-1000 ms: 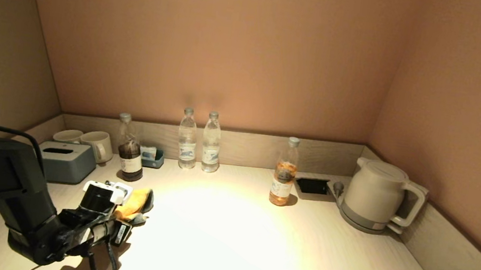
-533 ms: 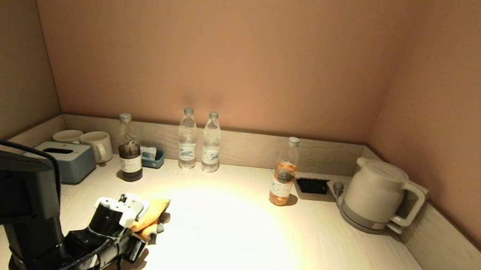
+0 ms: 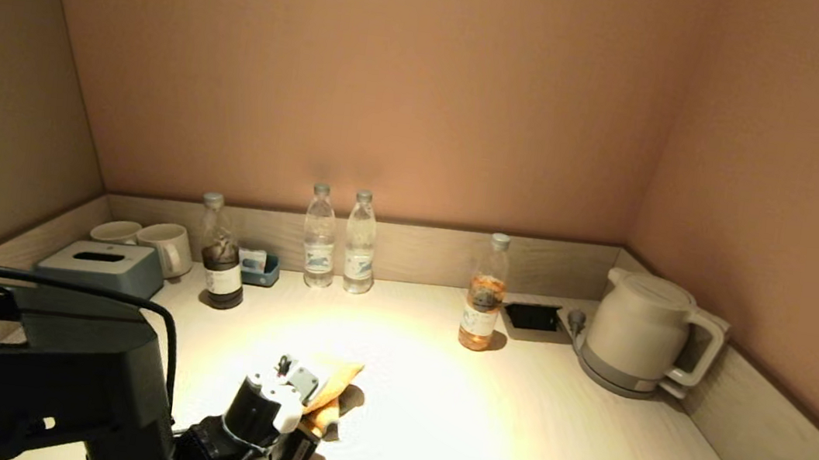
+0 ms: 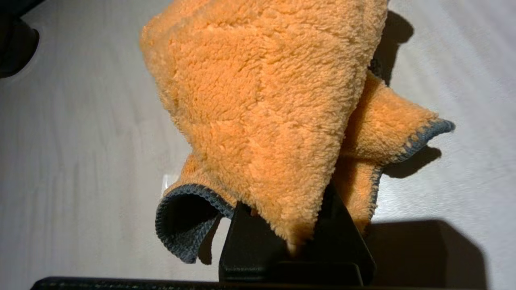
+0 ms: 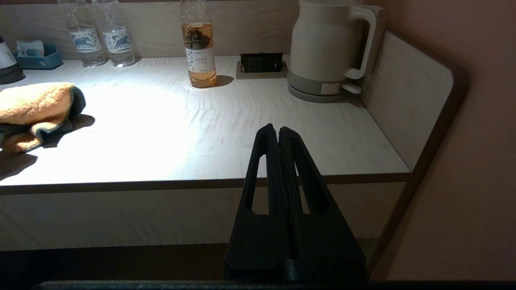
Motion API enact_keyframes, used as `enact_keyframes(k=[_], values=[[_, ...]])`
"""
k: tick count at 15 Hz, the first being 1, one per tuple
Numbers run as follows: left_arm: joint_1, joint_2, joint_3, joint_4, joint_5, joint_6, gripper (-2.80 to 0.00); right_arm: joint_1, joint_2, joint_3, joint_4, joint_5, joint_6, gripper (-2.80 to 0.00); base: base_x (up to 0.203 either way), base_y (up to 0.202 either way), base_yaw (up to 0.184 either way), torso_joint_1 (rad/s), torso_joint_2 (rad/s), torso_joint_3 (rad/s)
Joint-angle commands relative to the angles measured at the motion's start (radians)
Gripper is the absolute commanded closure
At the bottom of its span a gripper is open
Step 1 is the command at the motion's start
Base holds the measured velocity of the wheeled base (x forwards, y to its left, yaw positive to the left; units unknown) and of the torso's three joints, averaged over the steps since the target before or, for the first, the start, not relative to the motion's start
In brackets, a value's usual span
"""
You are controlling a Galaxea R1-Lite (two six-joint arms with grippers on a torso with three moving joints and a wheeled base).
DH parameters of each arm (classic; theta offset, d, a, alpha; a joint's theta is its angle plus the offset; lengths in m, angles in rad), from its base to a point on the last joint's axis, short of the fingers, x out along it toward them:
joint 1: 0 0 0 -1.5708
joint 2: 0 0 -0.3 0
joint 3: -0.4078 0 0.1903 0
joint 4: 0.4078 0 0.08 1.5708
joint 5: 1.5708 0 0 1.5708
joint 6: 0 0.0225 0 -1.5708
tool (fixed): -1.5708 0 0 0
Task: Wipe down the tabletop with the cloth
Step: Sweep the stains on the table
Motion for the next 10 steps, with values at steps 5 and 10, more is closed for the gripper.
enact_keyframes(k=[5, 10], values=[[-0.131, 0.001, -0.128, 0.045, 0.062, 0.003, 0.0, 0.0, 0.0, 0.0, 0.0, 0.0, 0.0, 0.0, 0.0, 0.0, 0.0, 0.0, 0.0, 0.0], [-0.117, 0.034, -0.11, 0.114, 0.184, -0.041, 0.0, 0.0, 0.0, 0.0, 0.0, 0.0, 0.0, 0.0, 0.0, 0.0, 0.0, 0.0, 0.0, 0.0]])
